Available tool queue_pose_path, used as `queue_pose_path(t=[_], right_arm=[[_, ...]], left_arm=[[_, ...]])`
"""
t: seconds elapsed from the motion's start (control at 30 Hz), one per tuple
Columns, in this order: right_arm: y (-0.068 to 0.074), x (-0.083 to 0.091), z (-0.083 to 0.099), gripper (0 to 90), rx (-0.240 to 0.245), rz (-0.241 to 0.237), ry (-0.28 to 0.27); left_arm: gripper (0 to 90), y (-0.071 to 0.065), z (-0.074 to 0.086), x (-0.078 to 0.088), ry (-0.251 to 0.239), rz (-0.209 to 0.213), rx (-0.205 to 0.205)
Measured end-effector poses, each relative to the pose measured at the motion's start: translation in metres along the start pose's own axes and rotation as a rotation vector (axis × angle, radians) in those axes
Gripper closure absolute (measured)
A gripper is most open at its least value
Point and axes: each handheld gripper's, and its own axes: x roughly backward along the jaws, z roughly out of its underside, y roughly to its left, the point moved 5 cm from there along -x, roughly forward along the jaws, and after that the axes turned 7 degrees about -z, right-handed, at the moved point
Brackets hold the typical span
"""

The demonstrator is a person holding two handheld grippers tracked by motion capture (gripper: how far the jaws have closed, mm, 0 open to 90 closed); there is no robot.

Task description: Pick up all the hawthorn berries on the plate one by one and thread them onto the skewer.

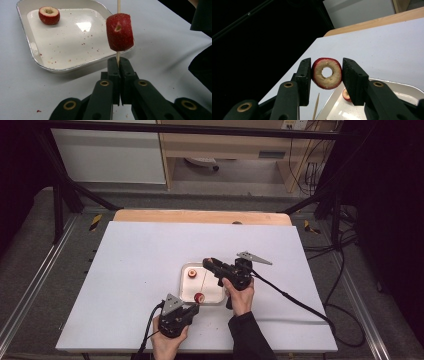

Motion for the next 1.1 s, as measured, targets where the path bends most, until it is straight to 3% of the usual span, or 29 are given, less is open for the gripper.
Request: queue_pose_path(t=[1.1], right_arm=[[0.0034, -0.0014, 0.0055, 60.9, 0.012, -0.025, -0.009]], left_arm=[[88.4, -0.0002, -0.0014, -0.0007, -0.01, 0.013, 0.04]])
